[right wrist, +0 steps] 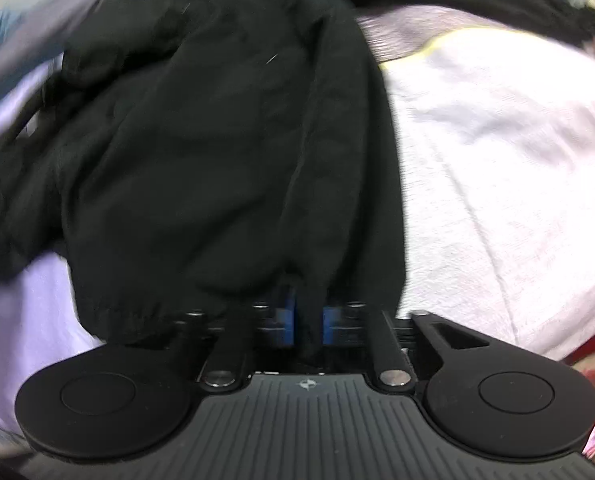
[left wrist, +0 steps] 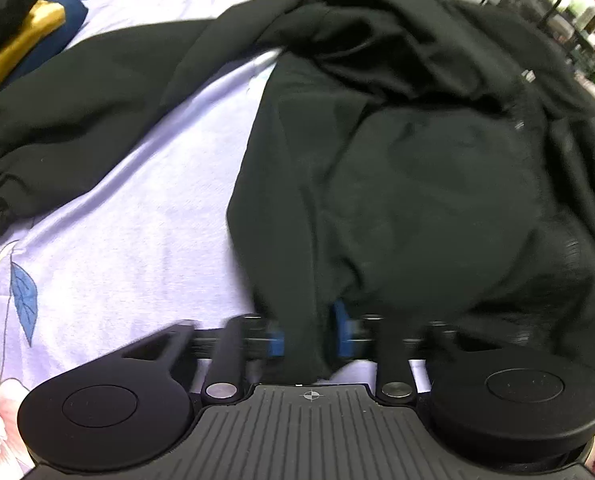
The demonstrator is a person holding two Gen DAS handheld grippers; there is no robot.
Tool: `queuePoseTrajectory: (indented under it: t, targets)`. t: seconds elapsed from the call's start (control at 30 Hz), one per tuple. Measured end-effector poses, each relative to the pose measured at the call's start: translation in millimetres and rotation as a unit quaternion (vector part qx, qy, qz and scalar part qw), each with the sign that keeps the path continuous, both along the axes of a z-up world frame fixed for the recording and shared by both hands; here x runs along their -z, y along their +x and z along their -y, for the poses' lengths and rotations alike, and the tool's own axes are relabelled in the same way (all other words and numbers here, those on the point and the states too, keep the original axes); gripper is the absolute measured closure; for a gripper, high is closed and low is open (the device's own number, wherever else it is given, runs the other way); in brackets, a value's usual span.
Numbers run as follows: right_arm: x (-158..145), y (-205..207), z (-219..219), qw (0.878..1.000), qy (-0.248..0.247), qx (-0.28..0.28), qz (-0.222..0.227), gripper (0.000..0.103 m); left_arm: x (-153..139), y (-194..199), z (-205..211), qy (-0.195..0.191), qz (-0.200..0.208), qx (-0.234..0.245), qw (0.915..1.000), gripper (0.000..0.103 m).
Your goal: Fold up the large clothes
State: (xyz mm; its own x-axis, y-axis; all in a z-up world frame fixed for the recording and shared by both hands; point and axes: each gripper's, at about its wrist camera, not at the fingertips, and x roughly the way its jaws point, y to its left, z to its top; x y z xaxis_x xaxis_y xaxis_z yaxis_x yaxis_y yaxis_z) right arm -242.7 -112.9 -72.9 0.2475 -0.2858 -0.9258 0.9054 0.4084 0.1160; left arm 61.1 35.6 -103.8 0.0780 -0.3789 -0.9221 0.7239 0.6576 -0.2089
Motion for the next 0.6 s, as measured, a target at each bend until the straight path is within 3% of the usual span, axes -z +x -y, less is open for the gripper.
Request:
queuePoseTrajectory:
  t: [0.13, 0.3, 0.43, 0.53, 0.6]
  targets:
    - [-28.7, -55.1, 26.1, 0.982, 0.055, 0.105, 0.148, 0.096, -51.7, -0.6, -10.2, -0.068, 0.003, 0.007, 0.9976, 0.048]
    - [-92.2, -111.1, 43.6, 0.965, 0.011, 0.126, 0.229, 0.097, -129.6, -2.8, -35.1, -0.120, 0.026, 0.013, 0.9924, 0.054]
    - [-138.6, -154.8, 51.4, 0.958, -0.032, 0.128, 0.255, 0.097, -169.3, -12.1, -62.2, -0.123, 0.039, 0.012, 0.9916, 0.059]
    - [-147.4, -179.1, 59.9, 0.963, -0.055, 0.129, 0.231, 0.097, -164.7, -26.5, -78.3, -0.097, 0.021, 0.007, 0.9951, 0.061]
    - [-133.1, -192.3, 66.8, 0.965, -0.049, 0.151, 0.208, 0.097, -145.0, -39.2, -86.5, -0.063, 0.020, 0.007, 0.9978, 0.063]
